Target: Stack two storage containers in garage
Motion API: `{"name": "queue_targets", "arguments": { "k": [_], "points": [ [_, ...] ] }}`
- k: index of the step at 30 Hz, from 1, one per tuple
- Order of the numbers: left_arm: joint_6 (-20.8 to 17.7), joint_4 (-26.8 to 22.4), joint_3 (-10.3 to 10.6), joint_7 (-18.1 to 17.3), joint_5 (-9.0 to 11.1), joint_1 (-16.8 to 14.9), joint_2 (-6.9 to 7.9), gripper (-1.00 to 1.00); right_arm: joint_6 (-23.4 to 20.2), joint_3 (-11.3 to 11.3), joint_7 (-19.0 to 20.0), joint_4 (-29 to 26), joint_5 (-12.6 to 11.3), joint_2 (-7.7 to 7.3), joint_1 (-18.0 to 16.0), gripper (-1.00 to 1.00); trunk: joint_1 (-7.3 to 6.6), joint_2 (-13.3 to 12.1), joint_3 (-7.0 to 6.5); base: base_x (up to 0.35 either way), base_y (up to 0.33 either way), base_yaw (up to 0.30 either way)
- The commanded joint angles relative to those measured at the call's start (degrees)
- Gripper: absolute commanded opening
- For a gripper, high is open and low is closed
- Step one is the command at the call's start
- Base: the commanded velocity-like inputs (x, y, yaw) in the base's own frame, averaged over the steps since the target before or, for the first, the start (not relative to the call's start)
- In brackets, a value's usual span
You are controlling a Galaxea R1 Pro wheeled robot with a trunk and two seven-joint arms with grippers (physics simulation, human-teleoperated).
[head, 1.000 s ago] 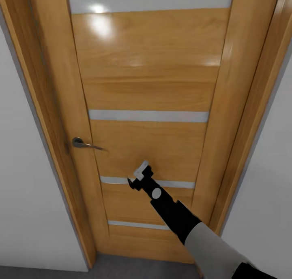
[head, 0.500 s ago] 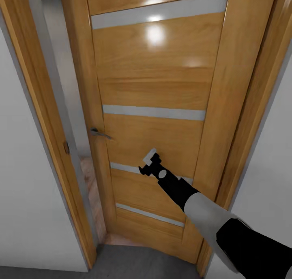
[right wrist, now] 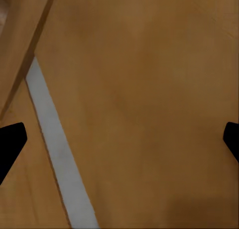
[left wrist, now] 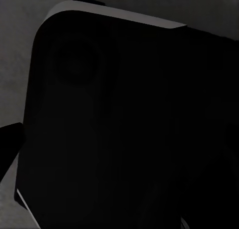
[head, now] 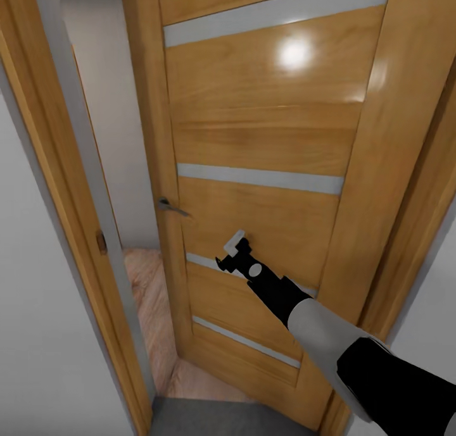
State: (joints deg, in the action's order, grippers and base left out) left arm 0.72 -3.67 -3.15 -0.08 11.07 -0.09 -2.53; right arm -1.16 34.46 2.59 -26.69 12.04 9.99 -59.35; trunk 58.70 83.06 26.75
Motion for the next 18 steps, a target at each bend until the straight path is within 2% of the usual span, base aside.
{"name": "queue_targets", "arguments": {
  "k": [1,8,12,18],
  "points": [
    [0.1,0.0,-0.3,0.0,0.2,0.0,-0.02,1.0,0.0,-0.1,-0.1,0.0,0.8,0.01,-0.1,1.0,0.03,0.0,0.05,0.28,0.214,0.0],
    [0.1,0.0,-0.3,0.0,0.2,0.0,-0.02,1.0,1.4,-0.2,-0.8,0.0,0.7,0.01,-0.1,1.0,0.03,0.0,0.05,0.281,0.203,0.0],
    [0.1,0.0,-0.3,0.0,0.2,0.0,-0.02,1.0,1.2,-0.2,-2.1,0.1,0.7,0.01,-0.1,1.0,0.03,0.0,0.05,0.247,0.1,0.0],
    [0.1,0.0,-0.3,0.0,0.2,0.0,-0.02,1.0,0.9,0.0,-6.7,0.2,0.7,0.01,0.0,1.0,0.03,0.0,0.05,0.035,0.009,0.0]
  ]
}}
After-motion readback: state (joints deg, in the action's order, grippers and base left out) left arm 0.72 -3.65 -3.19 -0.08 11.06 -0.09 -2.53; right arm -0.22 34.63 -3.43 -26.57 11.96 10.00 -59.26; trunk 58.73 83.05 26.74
